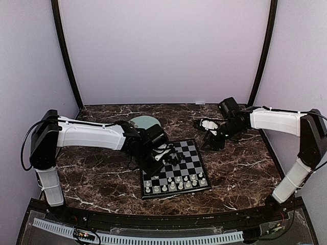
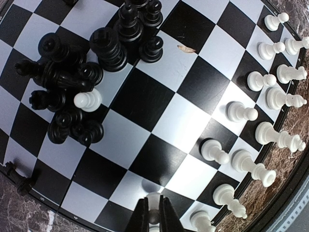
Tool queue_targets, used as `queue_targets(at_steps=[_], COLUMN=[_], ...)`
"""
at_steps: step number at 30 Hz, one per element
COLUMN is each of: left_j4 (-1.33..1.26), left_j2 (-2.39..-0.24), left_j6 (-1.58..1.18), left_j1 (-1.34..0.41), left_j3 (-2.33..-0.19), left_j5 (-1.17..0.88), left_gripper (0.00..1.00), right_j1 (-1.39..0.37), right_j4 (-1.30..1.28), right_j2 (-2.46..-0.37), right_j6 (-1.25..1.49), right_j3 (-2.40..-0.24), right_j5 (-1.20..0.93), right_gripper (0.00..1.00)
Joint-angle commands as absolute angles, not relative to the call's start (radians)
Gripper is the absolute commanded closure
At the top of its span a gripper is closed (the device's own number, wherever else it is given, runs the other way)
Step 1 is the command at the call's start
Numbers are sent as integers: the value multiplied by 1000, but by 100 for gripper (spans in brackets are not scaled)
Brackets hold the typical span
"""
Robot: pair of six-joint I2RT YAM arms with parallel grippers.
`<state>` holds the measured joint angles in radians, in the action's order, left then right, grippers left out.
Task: Set up the chess pieces on the board
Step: Place the pawn on b2.
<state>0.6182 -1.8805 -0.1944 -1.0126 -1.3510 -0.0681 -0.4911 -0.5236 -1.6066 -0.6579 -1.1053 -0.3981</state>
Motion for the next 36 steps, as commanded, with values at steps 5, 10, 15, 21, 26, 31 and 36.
queue_targets(at_steps=[5, 10, 15, 21, 26, 31, 36], left_j4=[609, 606, 605, 637, 649, 635, 634], left_j2=[-1848, -1844, -1850, -1841, -1816, -1817, -1824], left_j6=[-189, -196, -199, -207, -218, -224, -223], left_j1=[-1015, -1015, -1015, -1027, -1033, -1035, -1037], left_j3=[-1345, -1344, -1341, -1323, -1294, -1277, -1284], left_j5=[-76, -85, -89, -90, -101, -102, -116], left_gripper=[96, 96, 96, 96, 96, 96, 96], right_j1=[-499, -498, -499, -499, -498, -499, -498], right_j4=[-522, -514, -518, -519, -517, -521, -522], right_j2=[-1583, -1576, -1587, -1586, -1588, -1589, -1590], right_j6=[-661, -664, -667, -669, -669, -668, -669], right_j3=[-1100, -1093, -1097, -1095, -1095, -1099, -1099], right_j5=[-394, -386, -393, -395, -394, -398, -398], right_gripper=[47, 46, 47, 47, 46, 46, 46])
